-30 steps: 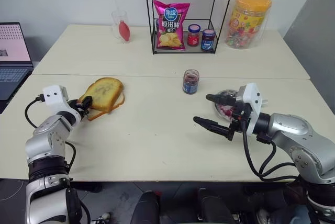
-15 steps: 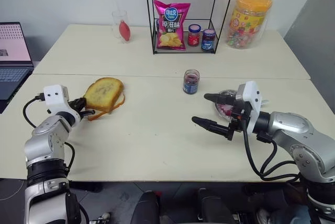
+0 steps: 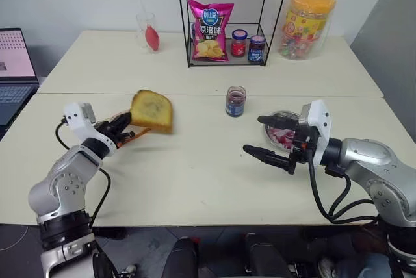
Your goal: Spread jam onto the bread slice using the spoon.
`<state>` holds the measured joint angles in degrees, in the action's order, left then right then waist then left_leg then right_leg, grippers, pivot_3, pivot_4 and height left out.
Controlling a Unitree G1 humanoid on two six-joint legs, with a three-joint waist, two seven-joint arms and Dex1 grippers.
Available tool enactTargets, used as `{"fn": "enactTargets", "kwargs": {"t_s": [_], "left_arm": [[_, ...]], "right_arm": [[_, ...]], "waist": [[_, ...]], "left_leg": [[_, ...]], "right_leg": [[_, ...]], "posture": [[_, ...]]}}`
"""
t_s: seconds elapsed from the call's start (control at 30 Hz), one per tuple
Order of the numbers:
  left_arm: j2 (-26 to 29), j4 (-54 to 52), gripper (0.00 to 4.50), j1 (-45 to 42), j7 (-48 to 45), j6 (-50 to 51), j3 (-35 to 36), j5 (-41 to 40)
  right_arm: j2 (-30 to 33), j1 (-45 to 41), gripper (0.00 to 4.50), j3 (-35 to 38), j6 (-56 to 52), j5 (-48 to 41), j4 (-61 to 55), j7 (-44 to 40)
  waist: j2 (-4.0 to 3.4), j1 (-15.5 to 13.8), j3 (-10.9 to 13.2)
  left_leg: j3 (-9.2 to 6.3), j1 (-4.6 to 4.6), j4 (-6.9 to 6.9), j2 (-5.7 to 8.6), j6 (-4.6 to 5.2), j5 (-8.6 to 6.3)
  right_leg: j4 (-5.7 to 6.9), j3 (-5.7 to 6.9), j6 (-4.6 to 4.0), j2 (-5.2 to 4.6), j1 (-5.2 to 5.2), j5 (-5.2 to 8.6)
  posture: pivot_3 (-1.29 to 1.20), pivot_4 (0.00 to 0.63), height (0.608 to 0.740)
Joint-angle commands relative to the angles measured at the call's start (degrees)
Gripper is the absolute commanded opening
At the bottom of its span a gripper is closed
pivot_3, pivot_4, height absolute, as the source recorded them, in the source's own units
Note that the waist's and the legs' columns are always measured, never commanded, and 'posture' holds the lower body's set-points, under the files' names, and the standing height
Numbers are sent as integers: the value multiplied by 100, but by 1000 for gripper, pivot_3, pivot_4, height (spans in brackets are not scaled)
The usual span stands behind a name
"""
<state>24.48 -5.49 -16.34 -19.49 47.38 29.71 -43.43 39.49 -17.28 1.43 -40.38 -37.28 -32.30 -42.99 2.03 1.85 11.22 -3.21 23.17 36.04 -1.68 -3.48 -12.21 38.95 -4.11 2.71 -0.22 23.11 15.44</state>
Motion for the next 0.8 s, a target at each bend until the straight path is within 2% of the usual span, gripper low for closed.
{"fn": "enactTargets", "kwargs": {"t_s": [0.03,0.3,0.53,0.8], "left_arm": [[-145,-856,40,296,60,536,11,-788],[-522,-1656,40,958,430,981,-267,-1458],[-883,-2342,40,1759,671,911,-953,-1408],[-847,-2471,40,1832,665,853,-1374,-1383]], "right_arm": [[148,43,4500,291,90,-125,-139,-134],[480,372,4500,471,-21,-291,-268,-398],[1139,1055,4500,639,-85,-630,-696,-1070],[1258,1269,4500,756,-30,-626,-763,-1082]], "waist": [[1,1,1],[2,-2,1],[1,-11,0],[2,-14,0]], "left_leg": [[0,0,1,0,0,0],[3,-3,1,1,0,0],[5,0,1,2,0,0],[9,-5,5,2,0,0]], "right_leg": [[0,0,0,0,0,0],[-2,-4,-1,3,-2,1],[-6,-6,-4,1,-2,3],[-6,-9,-15,3,-4,9]], "posture": [[0,150,740],[0,150,740],[0,150,740],[0,150,740]]}}
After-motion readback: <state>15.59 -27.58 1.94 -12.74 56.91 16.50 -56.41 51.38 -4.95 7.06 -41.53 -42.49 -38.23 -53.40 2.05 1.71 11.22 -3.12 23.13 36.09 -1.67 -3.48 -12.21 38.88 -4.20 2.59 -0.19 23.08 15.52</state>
